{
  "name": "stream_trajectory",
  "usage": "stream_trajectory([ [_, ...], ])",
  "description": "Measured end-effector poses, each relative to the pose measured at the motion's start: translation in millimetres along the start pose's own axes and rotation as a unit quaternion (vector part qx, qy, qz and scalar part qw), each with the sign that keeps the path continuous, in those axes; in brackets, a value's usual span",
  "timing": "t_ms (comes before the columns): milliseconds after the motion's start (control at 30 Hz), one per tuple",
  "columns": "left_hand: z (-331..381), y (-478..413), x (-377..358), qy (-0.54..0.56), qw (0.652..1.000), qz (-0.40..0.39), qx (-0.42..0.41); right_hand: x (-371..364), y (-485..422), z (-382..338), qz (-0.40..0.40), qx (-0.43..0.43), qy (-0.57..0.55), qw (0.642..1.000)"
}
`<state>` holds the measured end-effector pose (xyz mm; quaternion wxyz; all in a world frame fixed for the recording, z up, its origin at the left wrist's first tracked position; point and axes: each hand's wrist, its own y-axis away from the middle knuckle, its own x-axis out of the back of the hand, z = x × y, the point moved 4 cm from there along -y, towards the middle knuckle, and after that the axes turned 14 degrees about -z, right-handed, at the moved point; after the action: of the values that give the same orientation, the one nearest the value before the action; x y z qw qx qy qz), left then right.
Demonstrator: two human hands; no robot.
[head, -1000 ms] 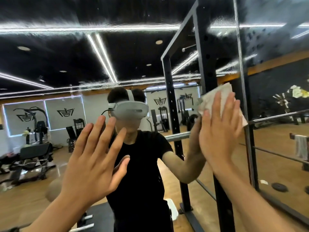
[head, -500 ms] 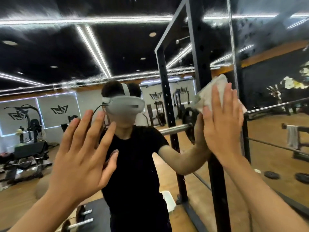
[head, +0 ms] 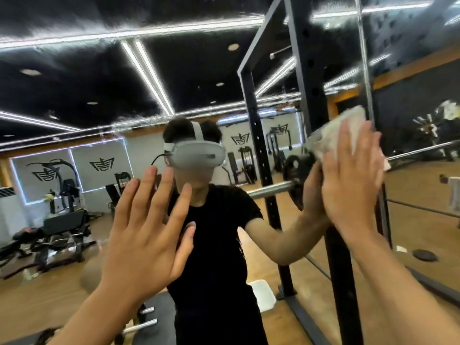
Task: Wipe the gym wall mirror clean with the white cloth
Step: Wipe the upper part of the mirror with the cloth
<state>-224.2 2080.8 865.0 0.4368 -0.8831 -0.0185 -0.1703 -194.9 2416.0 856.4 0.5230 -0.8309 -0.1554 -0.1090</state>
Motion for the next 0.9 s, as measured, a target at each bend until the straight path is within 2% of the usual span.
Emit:
stream_trajectory([
  [67,0,-1,-2,-0.005,1.0,0.0,-0.002,-2,1,-10,0.03,-0.098,-0.042,0.994],
  [133,-1,0,-3,-0.006,1.0,-0.002,-0.003,-14,22,-60,0.028,-0.109,-0.065,0.992],
  [233,-2,2,-3,0.02,1.0,-0.003,-0.009,-40,79,-143,-0.025,0.017,-0.042,0.999],
  [300,-5,4,2,0.051,0.998,-0.009,-0.024,-53,105,-167,-0.048,0.066,-0.018,0.996],
  [467,-29,13,18,0.087,0.992,-0.054,-0.071,-51,107,-169,-0.056,0.057,-0.012,0.997],
  [633,-89,63,27,0.088,0.995,-0.033,-0.016,-48,109,-169,-0.041,0.07,0.007,0.997],
  [767,-127,91,26,0.091,0.995,-0.033,0.028,-51,112,-178,-0.014,0.03,0.015,0.999],
  [900,-143,100,21,0.066,0.996,-0.048,0.041,-44,100,-155,-0.056,0.114,0.065,0.99],
])
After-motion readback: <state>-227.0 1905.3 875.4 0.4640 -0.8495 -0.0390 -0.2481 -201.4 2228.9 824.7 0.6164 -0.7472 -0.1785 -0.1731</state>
